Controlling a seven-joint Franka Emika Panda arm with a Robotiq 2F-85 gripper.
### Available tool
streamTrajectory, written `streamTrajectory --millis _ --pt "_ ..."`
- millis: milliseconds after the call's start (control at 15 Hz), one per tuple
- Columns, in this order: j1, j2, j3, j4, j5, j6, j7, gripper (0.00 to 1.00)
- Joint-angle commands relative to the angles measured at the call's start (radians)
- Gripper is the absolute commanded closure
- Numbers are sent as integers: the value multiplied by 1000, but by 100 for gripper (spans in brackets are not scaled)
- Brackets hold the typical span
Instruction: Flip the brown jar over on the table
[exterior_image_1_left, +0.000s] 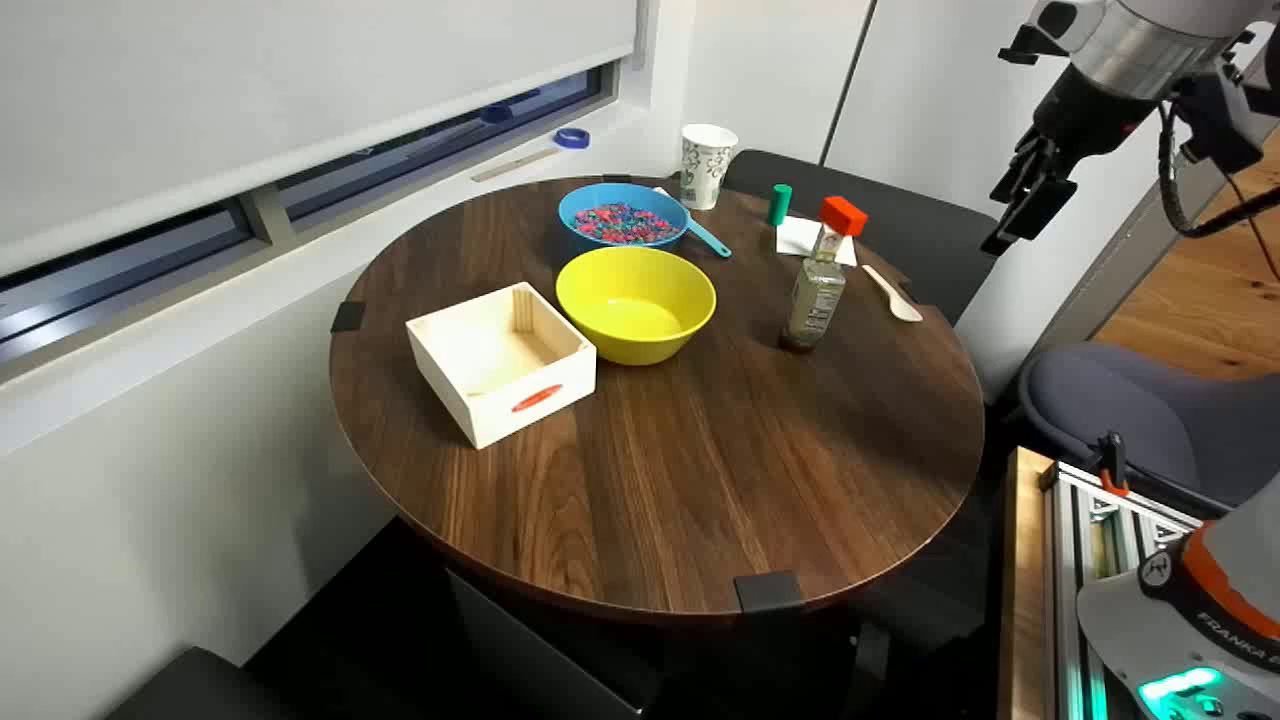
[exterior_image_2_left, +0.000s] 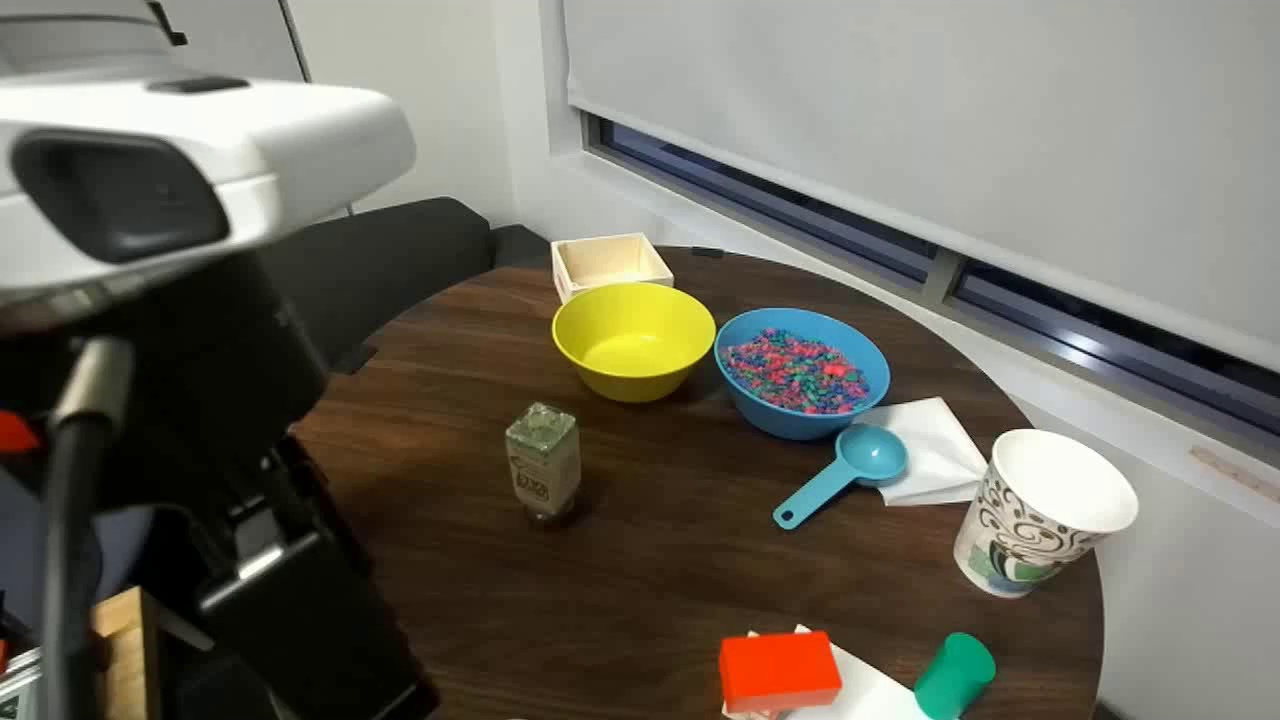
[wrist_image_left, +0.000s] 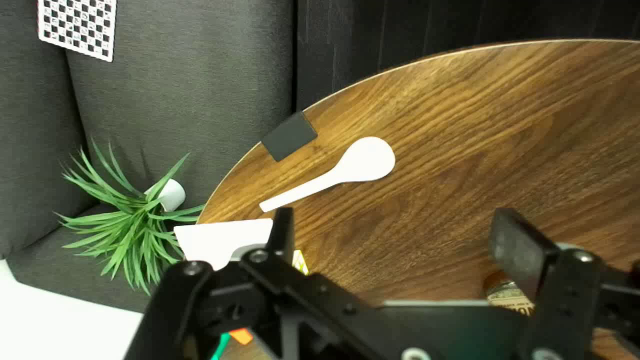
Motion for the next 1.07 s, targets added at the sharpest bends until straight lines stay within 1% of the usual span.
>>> streamTrajectory --millis 0,733,867,1000 --pt "13 0 -10 3 -8 -6 7 0" --pt "13 0 -10 3 -8 -6 7 0" --pt "12 41 -17 25 10 33 43 0" --pt "15 71 -22 44 33 111 83 0"
